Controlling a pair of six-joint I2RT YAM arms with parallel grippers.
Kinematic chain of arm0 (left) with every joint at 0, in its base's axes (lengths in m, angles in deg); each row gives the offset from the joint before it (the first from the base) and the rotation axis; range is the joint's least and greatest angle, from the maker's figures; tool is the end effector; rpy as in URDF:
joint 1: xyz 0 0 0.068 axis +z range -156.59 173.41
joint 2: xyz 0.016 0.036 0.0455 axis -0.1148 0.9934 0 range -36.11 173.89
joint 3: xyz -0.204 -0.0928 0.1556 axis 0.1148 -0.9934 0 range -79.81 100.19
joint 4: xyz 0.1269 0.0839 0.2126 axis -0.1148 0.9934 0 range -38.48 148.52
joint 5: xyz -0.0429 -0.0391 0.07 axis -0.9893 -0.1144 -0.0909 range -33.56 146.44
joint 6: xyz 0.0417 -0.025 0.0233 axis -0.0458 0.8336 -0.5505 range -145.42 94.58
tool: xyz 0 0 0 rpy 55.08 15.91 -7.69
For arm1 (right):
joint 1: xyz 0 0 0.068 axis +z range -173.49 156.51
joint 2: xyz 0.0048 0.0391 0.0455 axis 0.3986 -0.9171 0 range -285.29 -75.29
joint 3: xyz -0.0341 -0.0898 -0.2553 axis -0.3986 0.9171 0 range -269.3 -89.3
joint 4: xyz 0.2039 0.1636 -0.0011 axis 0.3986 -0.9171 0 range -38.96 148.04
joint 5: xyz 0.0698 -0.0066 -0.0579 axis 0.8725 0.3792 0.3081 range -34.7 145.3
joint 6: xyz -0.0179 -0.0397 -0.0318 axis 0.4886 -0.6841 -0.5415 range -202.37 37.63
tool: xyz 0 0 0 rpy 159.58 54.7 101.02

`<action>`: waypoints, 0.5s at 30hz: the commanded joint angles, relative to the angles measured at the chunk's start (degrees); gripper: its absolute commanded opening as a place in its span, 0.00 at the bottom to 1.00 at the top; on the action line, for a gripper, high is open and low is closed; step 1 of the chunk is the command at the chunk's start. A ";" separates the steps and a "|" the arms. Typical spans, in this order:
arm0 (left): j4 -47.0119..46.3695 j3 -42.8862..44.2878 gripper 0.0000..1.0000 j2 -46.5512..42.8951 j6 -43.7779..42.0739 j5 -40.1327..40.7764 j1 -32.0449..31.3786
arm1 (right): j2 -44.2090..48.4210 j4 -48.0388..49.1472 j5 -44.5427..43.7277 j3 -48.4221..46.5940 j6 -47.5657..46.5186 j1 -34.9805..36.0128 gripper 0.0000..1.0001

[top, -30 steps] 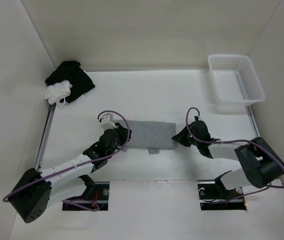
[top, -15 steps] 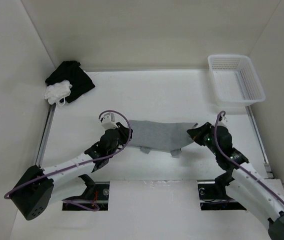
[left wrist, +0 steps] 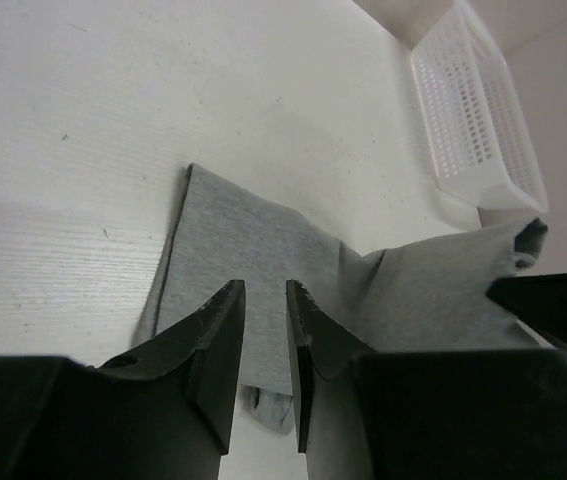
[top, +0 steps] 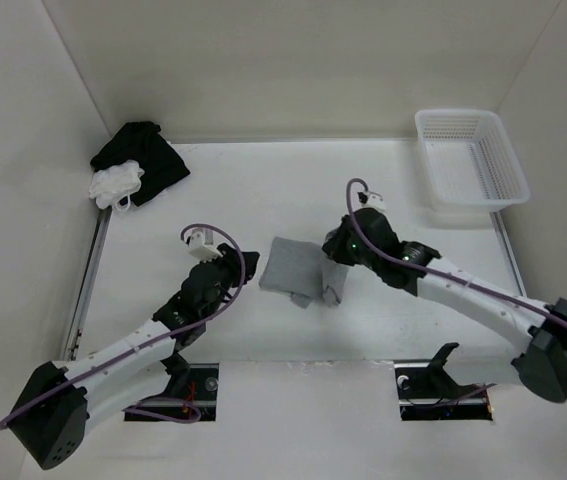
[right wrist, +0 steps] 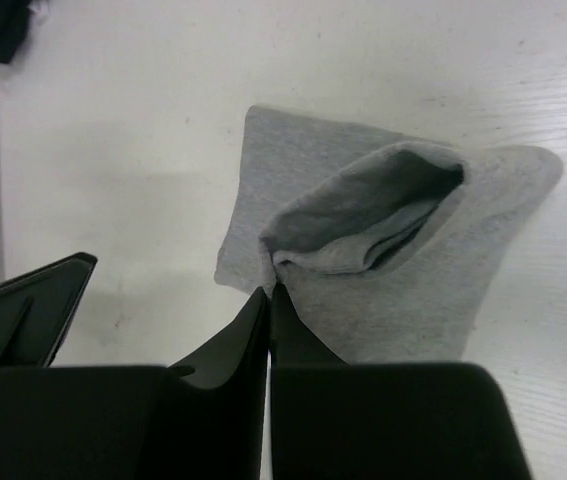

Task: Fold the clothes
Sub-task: Fold the tank top

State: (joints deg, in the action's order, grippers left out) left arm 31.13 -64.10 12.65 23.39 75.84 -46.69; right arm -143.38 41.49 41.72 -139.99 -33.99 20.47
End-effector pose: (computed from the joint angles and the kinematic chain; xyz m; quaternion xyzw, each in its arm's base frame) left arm 0.1522 -0.1126 0.2051 -0.1634 0.7594 -0.3374 0.5318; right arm 0.1953 0.1769 0.2818 0.0893 0.8738 0.2643 0.3984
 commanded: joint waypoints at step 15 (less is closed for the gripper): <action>0.08 -3.40 0.24 -7.89 -0.04 -9.73 9.56 | -36.15 3.97 3.03 -26.56 2.33 8.46 0.34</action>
State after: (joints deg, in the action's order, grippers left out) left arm 32.80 -67.60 5.24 23.42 68.30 -37.66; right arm -179.68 41.46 42.86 -163.93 -32.94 28.08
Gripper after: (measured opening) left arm 0.234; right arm 0.298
